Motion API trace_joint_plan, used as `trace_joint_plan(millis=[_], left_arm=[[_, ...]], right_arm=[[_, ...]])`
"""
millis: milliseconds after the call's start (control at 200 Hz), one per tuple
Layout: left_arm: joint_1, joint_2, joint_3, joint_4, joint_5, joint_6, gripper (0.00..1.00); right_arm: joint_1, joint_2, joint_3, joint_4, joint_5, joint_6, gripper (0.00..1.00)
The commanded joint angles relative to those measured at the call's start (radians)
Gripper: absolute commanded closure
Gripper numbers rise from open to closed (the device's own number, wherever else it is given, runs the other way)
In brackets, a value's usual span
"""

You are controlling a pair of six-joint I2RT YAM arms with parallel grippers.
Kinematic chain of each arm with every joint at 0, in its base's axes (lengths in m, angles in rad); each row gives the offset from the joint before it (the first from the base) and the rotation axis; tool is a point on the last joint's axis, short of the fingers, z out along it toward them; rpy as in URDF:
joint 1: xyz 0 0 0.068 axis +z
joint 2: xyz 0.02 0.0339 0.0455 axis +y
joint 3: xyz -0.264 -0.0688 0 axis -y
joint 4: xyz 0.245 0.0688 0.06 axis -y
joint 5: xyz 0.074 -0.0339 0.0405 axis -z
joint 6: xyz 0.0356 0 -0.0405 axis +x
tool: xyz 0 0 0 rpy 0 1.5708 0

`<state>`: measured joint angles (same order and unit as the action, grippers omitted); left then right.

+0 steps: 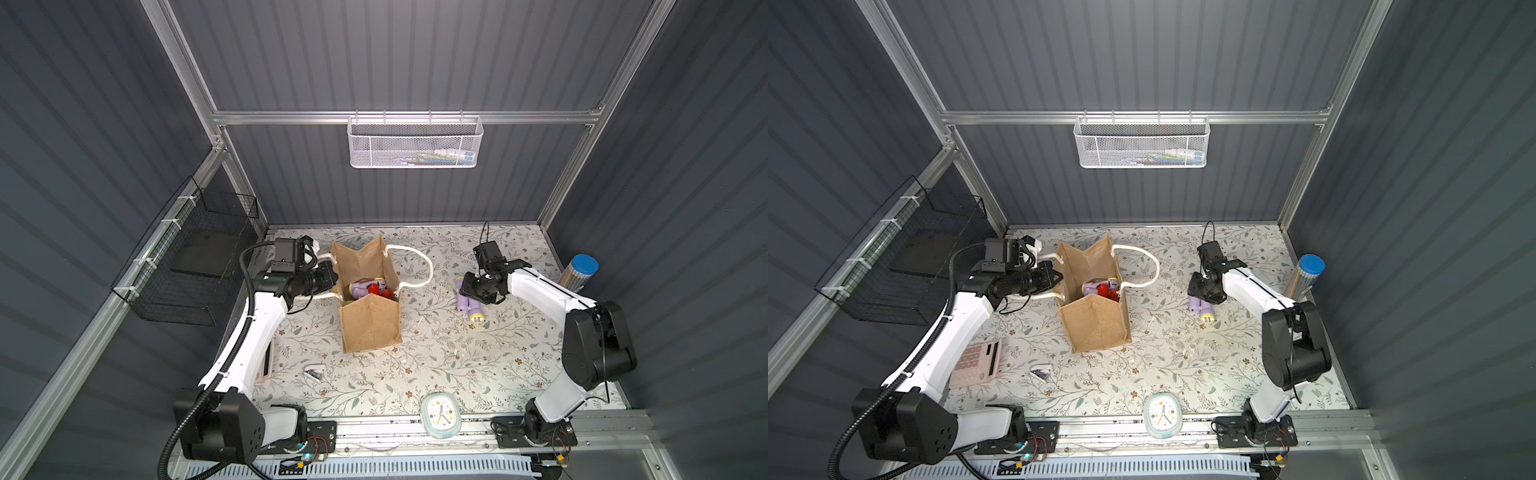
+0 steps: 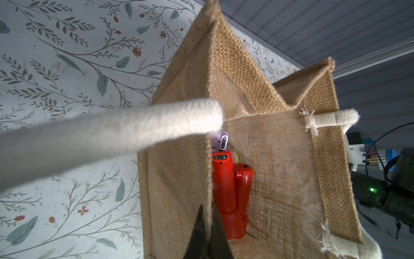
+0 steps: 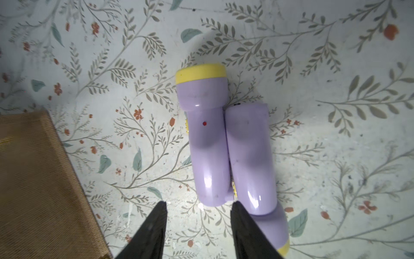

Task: Put the flashlights into the tote bags
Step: Pick up the flashlight from the center of the board.

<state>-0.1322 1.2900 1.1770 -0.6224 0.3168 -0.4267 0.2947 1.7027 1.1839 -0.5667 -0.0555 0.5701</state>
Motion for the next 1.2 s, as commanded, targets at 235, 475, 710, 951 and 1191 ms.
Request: trace_joint_plan(millis=[235,475,710,951,1191], left_arm=[[-0.002,-0.006,0.021,-0.023,-0.035,0.026,1.00],[-0.001,0.005,0.025,-0.021,-0.030,0.025,1.00],[-0.001,0.011,0.026,-0.011,-0.032,0.016,1.00],[-0.002,0.011,0.032,-0.018,-0.034,0.016,1.00],[-0.003,0.012,0.042,-0.019,-0.030,0.019,1.00]], right_arm=[[0.035,0.118,0.061,-0.047,0.118,-0.061,0.51],[0.035,0.194,0.088,-0.056,0.131,-0.127,0.52],[0.040,0.241,0.092,-0.046,0.114,-0.145,0.53],[0.047,0.285,0.109,-0.033,0.108,-0.158,0.57],[0.064,0.258,0.102,-0.061,0.143,-0.167,0.81]])
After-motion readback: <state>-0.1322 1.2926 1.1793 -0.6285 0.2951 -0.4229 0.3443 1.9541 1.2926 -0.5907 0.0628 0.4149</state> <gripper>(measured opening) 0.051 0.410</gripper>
